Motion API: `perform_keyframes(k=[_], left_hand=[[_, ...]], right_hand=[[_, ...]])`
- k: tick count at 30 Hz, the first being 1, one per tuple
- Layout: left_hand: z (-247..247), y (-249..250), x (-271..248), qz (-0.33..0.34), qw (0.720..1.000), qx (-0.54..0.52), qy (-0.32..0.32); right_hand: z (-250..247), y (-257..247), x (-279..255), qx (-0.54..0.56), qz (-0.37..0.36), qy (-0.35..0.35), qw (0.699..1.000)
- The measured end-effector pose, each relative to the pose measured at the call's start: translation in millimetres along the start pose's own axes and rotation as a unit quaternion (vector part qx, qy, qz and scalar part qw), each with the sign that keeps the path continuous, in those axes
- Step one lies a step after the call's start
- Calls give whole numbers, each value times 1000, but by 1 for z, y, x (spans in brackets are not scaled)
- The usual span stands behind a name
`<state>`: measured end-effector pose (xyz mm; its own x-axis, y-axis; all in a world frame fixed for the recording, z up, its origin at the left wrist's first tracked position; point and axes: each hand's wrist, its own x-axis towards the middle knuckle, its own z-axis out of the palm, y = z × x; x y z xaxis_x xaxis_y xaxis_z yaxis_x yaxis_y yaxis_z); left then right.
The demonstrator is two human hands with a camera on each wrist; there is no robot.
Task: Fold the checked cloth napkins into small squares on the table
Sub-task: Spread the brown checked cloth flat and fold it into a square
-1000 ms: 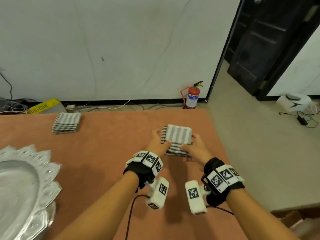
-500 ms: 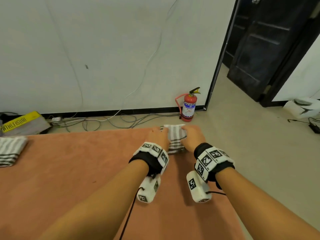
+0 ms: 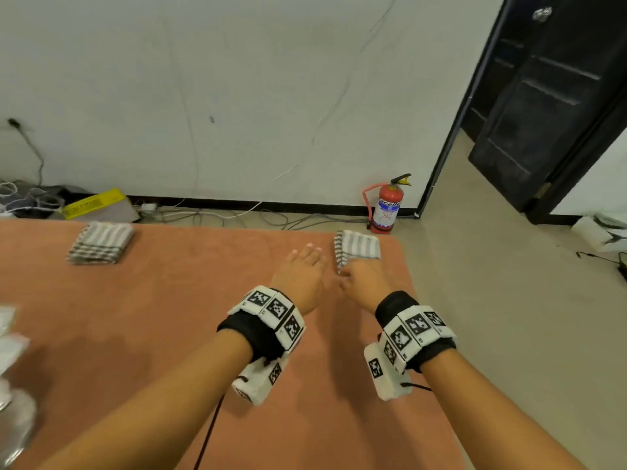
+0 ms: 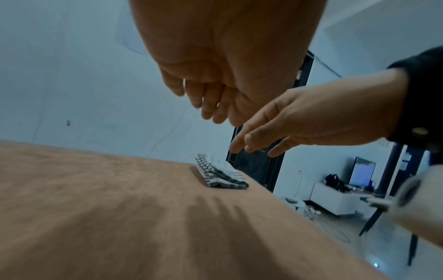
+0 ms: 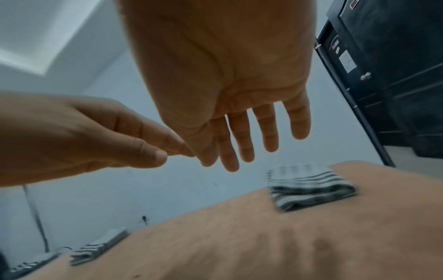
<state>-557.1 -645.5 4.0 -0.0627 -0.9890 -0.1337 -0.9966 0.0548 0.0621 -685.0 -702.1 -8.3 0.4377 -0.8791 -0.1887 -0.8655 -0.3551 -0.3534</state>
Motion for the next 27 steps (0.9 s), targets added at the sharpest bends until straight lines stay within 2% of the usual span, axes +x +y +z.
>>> perform_keyframes(k=[4,7,10,13,17,21,24,27], left_hand=[[-1,-6,-122,-11,998,-54,-7],[18,-19,-216,-54,994,-85,50],[44,-43,-315,-156,978,-137,-35],[67,-74,-410,-216,959,-173,-57],[91,-121,-537,-294,934,-202,-26],[108,-171,-645,-386,891,-237,26],[107,-194,-700,-434,866,-242,59],[106,-212,-736,-450,850,-257,97]], right_hand=[[23,-70,-87,38,-57,-13,998],[47,-118,-149,44,-78,-56,994],[71,-170,-203,33,-101,-107,989],[98,-225,-257,11,-139,-144,980],[151,-305,-323,-19,-210,-183,960],[213,-388,-371,-37,-261,-227,938],[244,-439,-397,-52,-286,-252,923],[269,-484,-410,-73,-319,-270,906]])
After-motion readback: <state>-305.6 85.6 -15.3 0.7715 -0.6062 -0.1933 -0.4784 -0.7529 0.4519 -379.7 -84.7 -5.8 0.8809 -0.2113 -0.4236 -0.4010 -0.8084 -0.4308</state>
